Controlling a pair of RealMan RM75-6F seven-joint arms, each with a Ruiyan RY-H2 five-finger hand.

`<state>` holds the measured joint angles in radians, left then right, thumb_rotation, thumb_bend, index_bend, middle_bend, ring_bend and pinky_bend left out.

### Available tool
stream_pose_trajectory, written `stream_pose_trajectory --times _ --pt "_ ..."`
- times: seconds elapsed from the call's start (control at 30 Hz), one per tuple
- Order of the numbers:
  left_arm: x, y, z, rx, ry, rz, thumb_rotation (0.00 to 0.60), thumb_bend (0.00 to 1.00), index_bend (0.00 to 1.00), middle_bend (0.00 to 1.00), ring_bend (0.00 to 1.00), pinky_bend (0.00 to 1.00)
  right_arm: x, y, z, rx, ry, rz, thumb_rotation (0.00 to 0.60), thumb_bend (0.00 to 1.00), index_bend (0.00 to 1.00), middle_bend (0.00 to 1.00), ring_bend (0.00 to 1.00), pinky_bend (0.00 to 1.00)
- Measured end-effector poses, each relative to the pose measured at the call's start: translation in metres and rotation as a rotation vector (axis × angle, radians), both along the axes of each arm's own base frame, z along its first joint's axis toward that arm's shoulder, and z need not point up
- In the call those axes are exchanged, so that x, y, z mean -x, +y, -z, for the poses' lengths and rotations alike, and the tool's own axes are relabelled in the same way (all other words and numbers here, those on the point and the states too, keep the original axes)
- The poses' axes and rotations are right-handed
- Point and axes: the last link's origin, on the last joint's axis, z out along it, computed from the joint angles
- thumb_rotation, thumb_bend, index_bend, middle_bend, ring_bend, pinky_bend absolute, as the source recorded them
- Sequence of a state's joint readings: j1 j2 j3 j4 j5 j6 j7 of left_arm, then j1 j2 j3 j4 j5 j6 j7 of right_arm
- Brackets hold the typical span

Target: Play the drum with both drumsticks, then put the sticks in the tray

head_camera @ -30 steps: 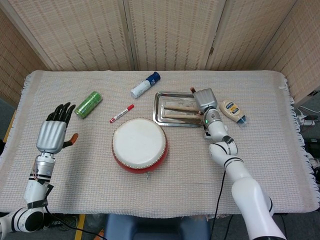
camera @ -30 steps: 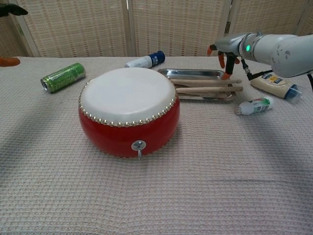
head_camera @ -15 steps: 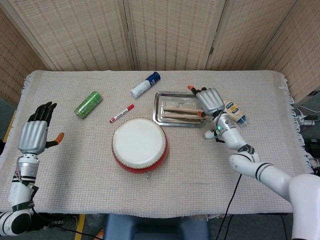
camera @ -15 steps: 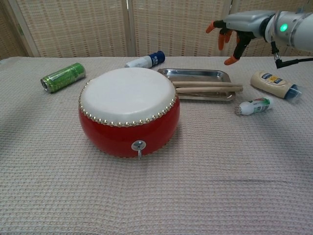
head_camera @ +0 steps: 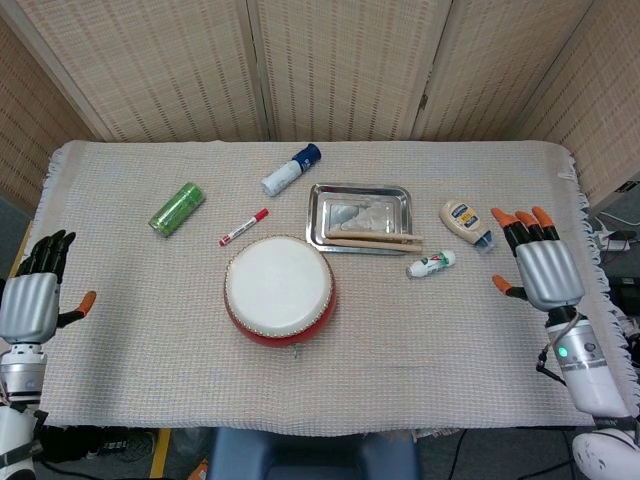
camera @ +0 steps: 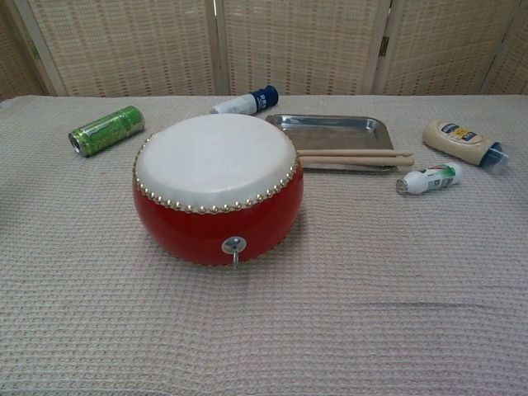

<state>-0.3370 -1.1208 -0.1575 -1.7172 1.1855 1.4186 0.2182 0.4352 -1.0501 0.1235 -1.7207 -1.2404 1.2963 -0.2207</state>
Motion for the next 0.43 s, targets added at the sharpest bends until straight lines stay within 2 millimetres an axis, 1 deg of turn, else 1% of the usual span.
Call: stream_pose_trajectory --times 0.07,0.2,0.27,0.37,0.43 --pt "0.002 -0.008 0.003 0.005 -0.002 -0.008 0.600 0.31 0.00 0.03 0.02 0.20 0.012 0.025 -0.005 0.023 -0.005 0.013 0.600 0.13 0.00 0.15 0.00 0.04" --pt "0.007 -0.025 0.010 0.040 0.016 -0.032 0.600 0.31 0.00 0.03 0.02 0.19 0.029 0.063 -0.008 0.037 -0.030 0.033 0.600 0.13 0.00 0.15 0.00 0.04" --pt "0.008 -0.032 0.013 0.055 0.025 -0.042 0.600 0.31 0.00 0.03 0.02 0.19 0.034 0.077 -0.007 0.038 -0.047 0.037 0.600 0.13 0.00 0.15 0.00 0.04" --pt "0.010 -0.041 0.015 0.063 0.030 -0.062 0.600 0.31 0.00 0.03 0.02 0.19 0.038 0.090 -0.003 0.035 -0.064 0.039 0.600 0.13 0.00 0.15 0.00 0.04" --pt "0.011 -0.045 0.015 0.053 0.029 -0.071 0.600 0.31 0.00 0.03 0.02 0.19 0.039 0.096 -0.001 0.036 -0.070 0.037 0.600 0.13 0.00 0.15 0.00 0.04"
